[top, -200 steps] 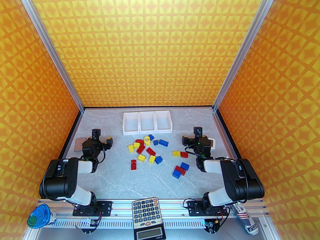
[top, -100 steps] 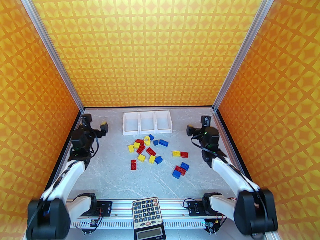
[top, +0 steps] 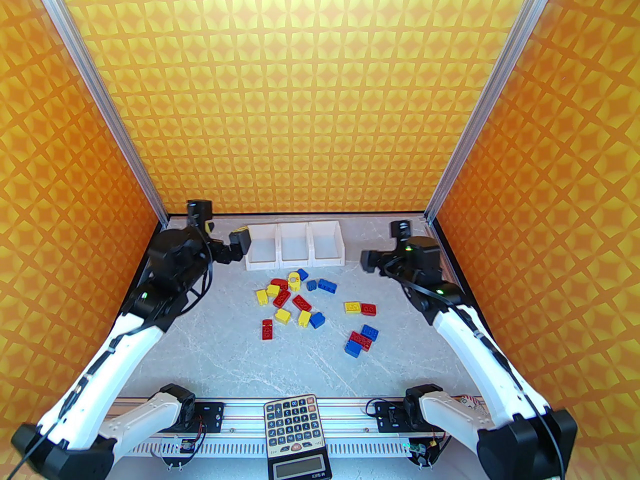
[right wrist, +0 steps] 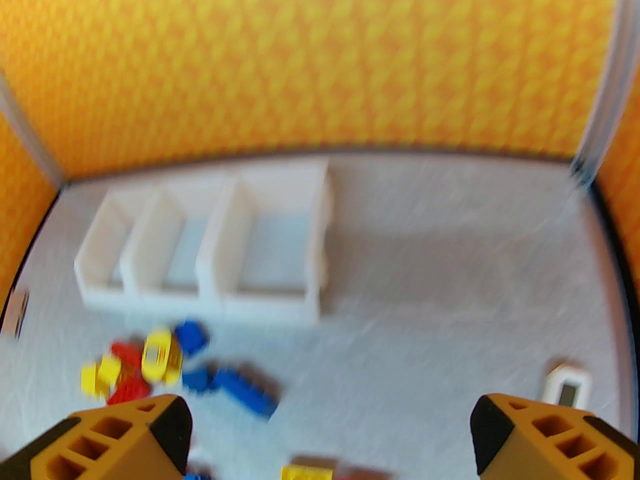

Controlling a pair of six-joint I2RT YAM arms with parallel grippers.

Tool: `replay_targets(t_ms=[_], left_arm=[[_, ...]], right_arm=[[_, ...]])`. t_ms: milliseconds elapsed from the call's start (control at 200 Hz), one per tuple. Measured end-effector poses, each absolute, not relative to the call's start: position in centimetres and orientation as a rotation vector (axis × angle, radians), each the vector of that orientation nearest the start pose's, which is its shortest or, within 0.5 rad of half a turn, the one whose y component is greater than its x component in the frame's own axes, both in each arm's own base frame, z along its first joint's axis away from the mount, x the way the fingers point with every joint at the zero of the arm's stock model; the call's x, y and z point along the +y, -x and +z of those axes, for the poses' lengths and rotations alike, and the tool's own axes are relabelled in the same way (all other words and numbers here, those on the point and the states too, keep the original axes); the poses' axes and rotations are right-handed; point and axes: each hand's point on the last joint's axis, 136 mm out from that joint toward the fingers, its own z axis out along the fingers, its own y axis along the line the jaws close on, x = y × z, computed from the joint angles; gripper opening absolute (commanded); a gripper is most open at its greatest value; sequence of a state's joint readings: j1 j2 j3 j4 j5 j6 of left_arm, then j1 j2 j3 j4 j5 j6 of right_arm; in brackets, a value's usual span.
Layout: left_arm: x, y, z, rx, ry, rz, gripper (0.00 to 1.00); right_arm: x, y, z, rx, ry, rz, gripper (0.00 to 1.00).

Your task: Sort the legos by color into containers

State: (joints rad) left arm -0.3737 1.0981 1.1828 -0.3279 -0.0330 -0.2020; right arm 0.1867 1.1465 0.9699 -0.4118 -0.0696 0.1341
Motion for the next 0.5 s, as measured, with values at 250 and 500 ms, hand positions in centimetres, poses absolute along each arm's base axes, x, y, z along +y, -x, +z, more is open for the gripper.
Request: replay_targets(t_ms=[250, 500], left_arm=[[-13.7, -35.6, 32.9, 1.995, -0.125, -0.351, 0.99], [-14.3, -35.6, 30.9, 2.077, -0.030, -0.401, 0.99]], right_arm=[[12.4, -35.2, 17.5, 2.354, 0.248, 0.330, 0.84], [16.0, -34.9, 11.2, 2.509, 0.385, 0.366, 0.78]])
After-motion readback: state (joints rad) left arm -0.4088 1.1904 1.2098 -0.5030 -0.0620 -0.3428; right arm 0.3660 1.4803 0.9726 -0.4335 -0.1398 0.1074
